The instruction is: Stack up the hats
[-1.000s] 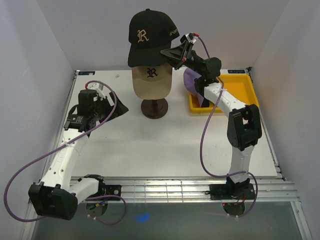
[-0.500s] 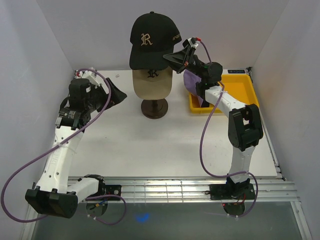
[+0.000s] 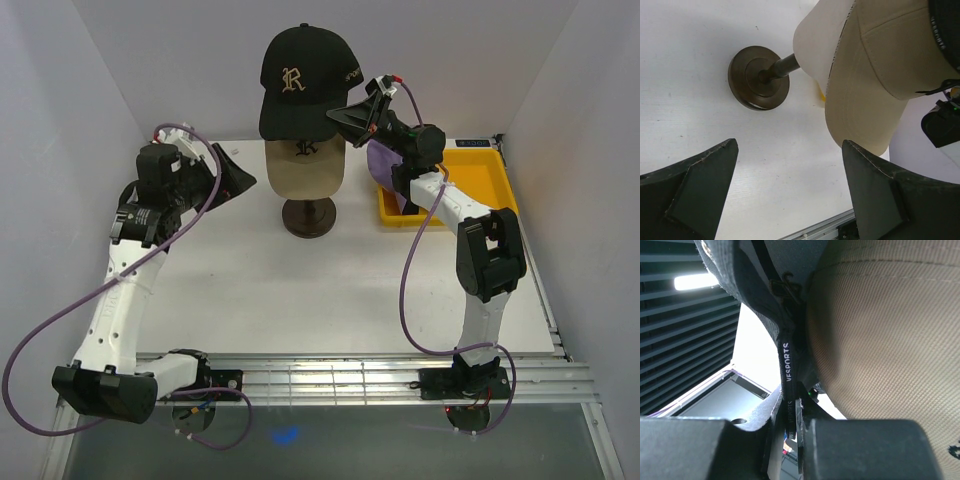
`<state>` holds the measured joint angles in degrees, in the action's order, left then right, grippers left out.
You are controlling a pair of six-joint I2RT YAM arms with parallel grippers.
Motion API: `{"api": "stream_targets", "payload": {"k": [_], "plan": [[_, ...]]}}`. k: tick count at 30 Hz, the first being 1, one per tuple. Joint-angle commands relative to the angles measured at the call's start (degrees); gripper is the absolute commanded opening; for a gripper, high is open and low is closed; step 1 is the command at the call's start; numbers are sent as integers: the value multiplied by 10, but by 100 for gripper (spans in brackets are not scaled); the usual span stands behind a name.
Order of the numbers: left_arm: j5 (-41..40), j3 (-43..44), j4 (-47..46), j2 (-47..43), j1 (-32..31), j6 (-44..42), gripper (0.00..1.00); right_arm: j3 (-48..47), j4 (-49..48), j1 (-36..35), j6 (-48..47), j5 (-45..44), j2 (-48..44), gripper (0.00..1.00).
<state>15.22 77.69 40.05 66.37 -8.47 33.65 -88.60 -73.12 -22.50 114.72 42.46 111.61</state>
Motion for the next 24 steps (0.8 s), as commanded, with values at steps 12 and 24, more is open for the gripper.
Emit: {"api": "stream_targets", "payload": {"k": [12, 24], "plan": [[-21, 94, -52, 17, 1, 70, 95, 0, -80, 11, 158, 10, -15, 29], [-16, 87, -127, 16, 1, 101, 95, 21, -43, 18, 125, 26, -41, 41]]}}
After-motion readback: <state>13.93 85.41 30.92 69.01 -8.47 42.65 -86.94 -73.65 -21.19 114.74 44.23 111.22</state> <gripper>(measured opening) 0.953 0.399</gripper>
